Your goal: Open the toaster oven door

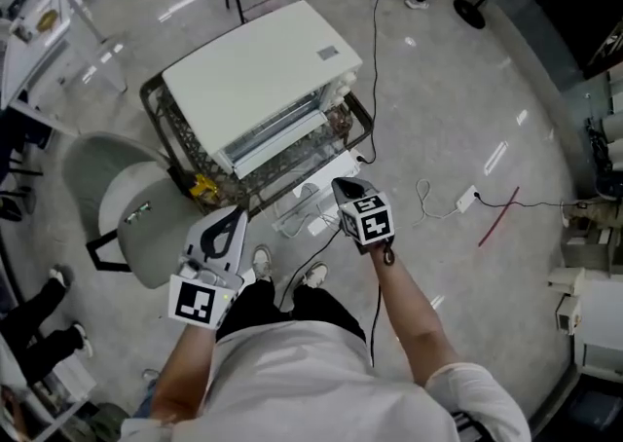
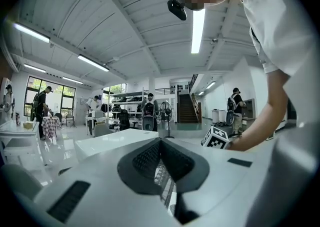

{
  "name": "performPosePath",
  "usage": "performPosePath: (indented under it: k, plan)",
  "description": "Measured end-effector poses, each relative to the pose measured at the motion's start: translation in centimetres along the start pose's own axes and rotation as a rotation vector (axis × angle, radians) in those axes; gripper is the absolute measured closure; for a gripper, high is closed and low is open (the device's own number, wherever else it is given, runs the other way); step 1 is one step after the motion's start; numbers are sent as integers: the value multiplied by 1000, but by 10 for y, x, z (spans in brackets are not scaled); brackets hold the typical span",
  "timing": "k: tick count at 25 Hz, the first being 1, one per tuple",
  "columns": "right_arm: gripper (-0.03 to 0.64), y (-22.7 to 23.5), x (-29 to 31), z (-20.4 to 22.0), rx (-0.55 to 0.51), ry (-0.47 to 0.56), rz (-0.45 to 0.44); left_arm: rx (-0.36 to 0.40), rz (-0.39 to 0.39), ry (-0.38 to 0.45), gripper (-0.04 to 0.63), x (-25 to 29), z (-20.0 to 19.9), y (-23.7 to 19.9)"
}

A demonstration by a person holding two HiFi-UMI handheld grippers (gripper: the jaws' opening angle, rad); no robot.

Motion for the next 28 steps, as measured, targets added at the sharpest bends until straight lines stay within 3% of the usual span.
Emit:
performPosePath:
  k: [4,17,28]
  plan:
    - [595,-3,-34,-34,20,115,50,1,-6,23,578,-3,-9,-8]
    - [595,-24,-146,-108,-54,378,31,53,-46,83,578,-10,-41,-28]
    - [595,-28,-240,-132,-88,555,63,99,-76,136,578,-9,-67,-46]
Point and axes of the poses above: the fingertips, and each gripper's own axes: x forward along the fingers, y to its right, z out of its underside, the point moved 2 cm from there along -x, backward along the fingers, and after that the axes turned 7 degrees about x, right-handed, at the moved point
